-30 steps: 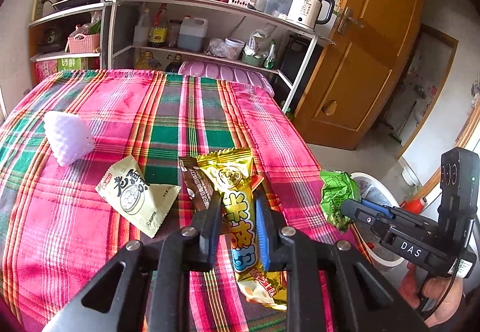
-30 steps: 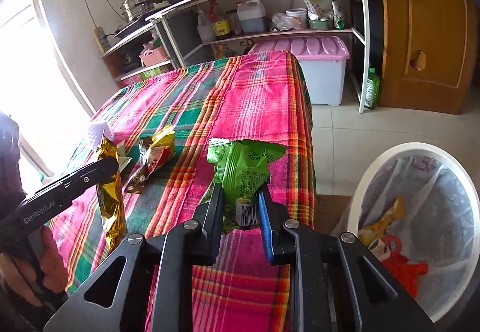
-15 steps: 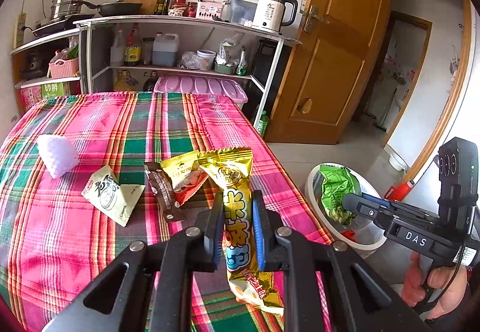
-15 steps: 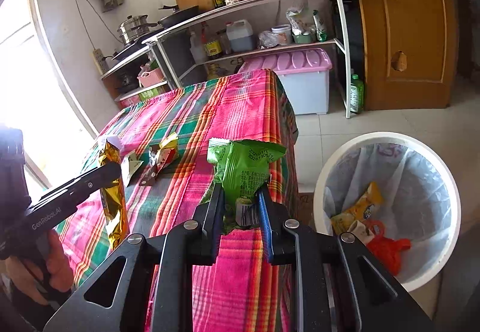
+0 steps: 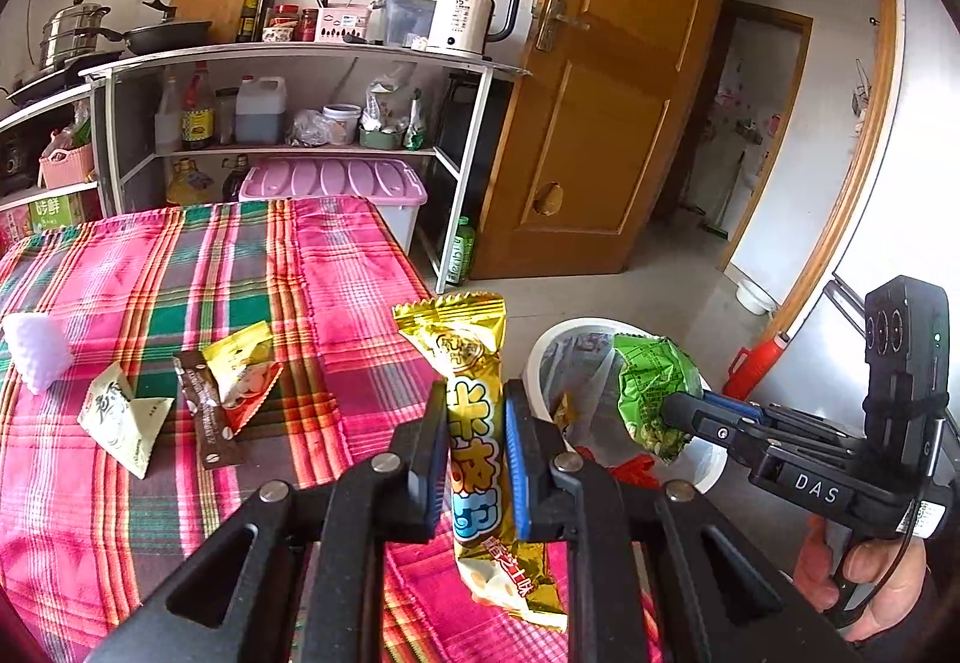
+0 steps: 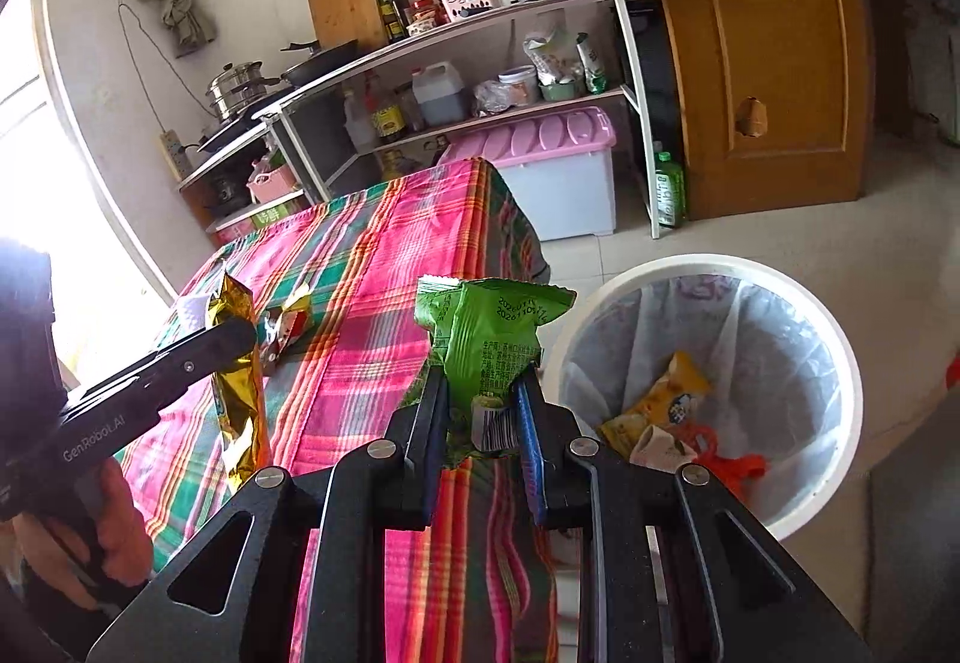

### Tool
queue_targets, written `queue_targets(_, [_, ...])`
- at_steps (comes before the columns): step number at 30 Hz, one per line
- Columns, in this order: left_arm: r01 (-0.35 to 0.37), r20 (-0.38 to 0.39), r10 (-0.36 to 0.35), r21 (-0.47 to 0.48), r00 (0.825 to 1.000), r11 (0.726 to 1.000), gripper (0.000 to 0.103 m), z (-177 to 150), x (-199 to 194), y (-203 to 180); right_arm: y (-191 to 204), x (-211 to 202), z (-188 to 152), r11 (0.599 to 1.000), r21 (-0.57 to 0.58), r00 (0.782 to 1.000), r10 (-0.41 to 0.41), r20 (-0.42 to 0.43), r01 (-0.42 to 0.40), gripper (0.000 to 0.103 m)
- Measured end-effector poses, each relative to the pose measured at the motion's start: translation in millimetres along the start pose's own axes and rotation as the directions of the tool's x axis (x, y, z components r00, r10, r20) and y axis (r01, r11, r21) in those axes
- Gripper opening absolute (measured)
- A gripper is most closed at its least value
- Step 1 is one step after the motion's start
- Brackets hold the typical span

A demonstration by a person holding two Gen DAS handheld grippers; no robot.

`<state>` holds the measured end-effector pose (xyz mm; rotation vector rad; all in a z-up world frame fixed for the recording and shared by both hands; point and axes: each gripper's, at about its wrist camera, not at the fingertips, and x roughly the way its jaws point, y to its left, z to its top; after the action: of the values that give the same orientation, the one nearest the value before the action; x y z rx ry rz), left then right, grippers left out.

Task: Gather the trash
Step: 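Carry the yellow packet and green snack bag over the white bin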

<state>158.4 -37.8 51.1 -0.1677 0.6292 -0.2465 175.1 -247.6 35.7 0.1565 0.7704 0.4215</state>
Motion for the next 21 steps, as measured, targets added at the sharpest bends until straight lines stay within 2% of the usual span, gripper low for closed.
queue_targets(11, [0.078, -0.033, -0.077, 0.040, 0.997, 0.996, 0.018, 9.1, 35.7, -43.7, -47.6, -12.3, -1.5, 0.995, 0.071, 0.998, -0.064, 0.012, 0.062, 0.023])
queue_targets(21, [0.118, -0.090, -0.114, 0.045, 0.989, 0.992, 0.018, 12.4, 75.6, -68.7, -85.8, -8.2, -7.9, 0.986, 0.129, 0.994, -0.107, -0.008, 0.107, 0.023])
